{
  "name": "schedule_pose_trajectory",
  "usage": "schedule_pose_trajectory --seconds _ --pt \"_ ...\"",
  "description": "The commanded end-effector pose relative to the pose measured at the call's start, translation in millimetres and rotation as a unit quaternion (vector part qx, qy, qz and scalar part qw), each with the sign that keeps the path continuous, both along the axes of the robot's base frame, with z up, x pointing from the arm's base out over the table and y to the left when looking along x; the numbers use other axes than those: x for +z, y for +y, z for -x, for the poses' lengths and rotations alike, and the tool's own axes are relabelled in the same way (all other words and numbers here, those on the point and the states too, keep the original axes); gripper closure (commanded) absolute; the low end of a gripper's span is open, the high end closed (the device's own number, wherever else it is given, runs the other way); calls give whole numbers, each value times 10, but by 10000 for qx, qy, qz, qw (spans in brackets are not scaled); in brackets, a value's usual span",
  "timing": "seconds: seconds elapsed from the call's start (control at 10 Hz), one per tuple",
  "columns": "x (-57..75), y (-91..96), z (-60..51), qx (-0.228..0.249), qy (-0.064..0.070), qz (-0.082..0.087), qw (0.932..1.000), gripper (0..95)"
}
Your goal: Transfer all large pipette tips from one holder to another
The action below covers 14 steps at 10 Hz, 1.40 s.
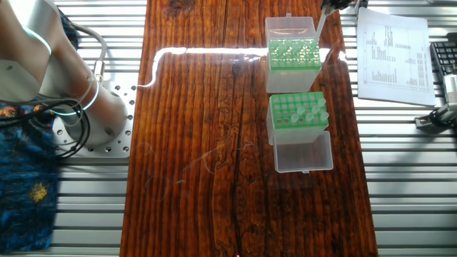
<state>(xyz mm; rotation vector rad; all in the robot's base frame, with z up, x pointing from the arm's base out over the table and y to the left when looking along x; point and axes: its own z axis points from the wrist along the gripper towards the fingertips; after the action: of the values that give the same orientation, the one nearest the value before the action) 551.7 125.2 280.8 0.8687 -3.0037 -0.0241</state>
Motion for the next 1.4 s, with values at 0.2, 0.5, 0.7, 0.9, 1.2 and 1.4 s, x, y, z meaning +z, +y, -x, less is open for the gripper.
schedule_pose_trajectory --seconds 0.2,0.5,0.7,0.9,1.2,1.4 --pt "3 13 -9 4 40 -39 10000 950" --pt "-2 15 12 2 81 -38 10000 950" --pt "-22 20 20 -7 93 -62 9999 950" --pt "-62 44 21 -84 154 -90 9998 950" --pt "-155 72 31 -81 138 -53 9999 950" --pt "-188 55 13 -30 133 3 9999 950"
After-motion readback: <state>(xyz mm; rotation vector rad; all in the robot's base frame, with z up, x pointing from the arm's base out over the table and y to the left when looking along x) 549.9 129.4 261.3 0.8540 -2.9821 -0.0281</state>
